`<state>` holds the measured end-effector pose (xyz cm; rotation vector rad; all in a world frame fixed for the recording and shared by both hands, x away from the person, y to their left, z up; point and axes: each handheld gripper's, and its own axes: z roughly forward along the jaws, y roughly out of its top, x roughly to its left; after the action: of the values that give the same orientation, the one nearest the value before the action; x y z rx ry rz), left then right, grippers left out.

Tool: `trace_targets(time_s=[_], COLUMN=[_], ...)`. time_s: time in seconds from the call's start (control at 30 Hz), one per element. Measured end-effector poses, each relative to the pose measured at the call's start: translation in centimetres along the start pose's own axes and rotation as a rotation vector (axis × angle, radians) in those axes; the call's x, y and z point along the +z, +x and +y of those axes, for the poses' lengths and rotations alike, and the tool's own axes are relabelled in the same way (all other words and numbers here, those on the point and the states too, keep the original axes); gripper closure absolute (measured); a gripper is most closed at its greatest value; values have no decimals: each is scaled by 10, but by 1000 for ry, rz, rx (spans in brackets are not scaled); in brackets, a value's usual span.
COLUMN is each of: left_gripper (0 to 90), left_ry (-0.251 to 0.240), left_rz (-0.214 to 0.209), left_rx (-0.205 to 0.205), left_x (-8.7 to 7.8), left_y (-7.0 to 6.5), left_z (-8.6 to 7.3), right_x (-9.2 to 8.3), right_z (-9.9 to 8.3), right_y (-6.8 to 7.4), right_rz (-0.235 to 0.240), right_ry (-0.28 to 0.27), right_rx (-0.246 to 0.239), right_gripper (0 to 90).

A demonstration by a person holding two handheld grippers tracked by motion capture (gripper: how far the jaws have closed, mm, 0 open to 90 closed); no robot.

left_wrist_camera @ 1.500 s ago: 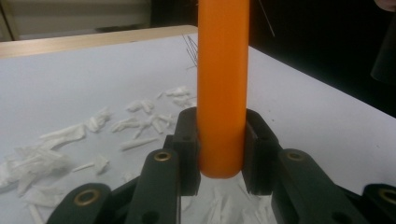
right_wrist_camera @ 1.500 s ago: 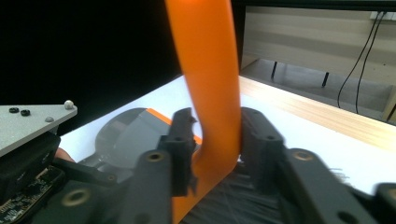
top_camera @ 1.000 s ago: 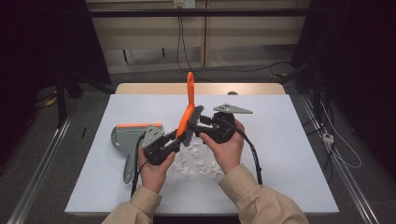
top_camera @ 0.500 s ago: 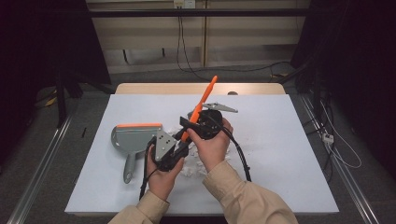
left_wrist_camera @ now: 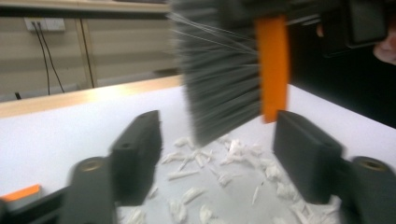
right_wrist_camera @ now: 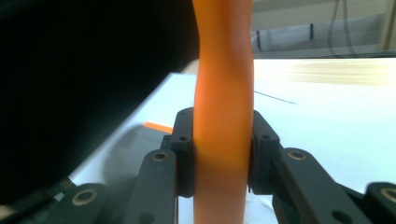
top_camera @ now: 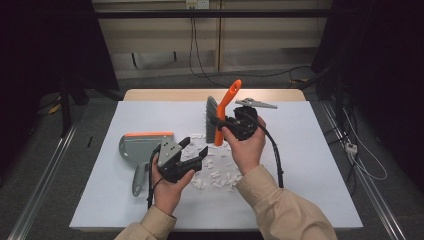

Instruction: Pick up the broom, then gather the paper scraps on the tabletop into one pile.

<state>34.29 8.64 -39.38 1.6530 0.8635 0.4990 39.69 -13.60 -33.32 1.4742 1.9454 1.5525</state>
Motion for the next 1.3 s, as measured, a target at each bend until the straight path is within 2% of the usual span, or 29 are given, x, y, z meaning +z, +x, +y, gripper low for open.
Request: trace_targets(time_s=[0.07,0.1,0.23,0.33,0.4,0.47,0.7,0.83,0.9,0.97,1.1,1.3], left_gripper=[246,231,177,133,113,79,44,43,42,42,36,36], left_ry=[6,13,5,14,0,4,-13,-4,5,16,27,24], left_rz=[-11,-13,-28,-48,-57,-66,-80,-64,-54,-58,-37,-38], left_rx=[-7,5,-14,-18,-35,-31,-44,-39,-46,-36,-20,-9], left_x=[0,0,-3,-7,-10,-12,-27,-34,-37,-42,-55,-72], left_y=[3,6,14,25,32,38,58,68,72,76,86,97], left_z=[0,1,4,5,5,5,3,2,0,-2,-6,-12], right_x=[-3,-5,-9,-13,-16,-19,-26,-28,-28,-29,-32,-34], right_z=[0,-1,-2,-1,-1,-1,-5,-9,-10,-11,-10,-11], right_y=[-6,-9,-21,-30,-36,-42,-56,-61,-63,-64,-70,-80], right_rz=[6,10,2,17,20,26,3,5,0,-10,-22,-40], right_ry=[20,29,59,65,66,69,101,110,112,123,136,155], right_rx=[-45,-54,-88,-85,-82,-81,-93,-84,-92,-102,-124,-125], right_gripper=[700,700,700,700,699,699,699,699,699,699,699,699])
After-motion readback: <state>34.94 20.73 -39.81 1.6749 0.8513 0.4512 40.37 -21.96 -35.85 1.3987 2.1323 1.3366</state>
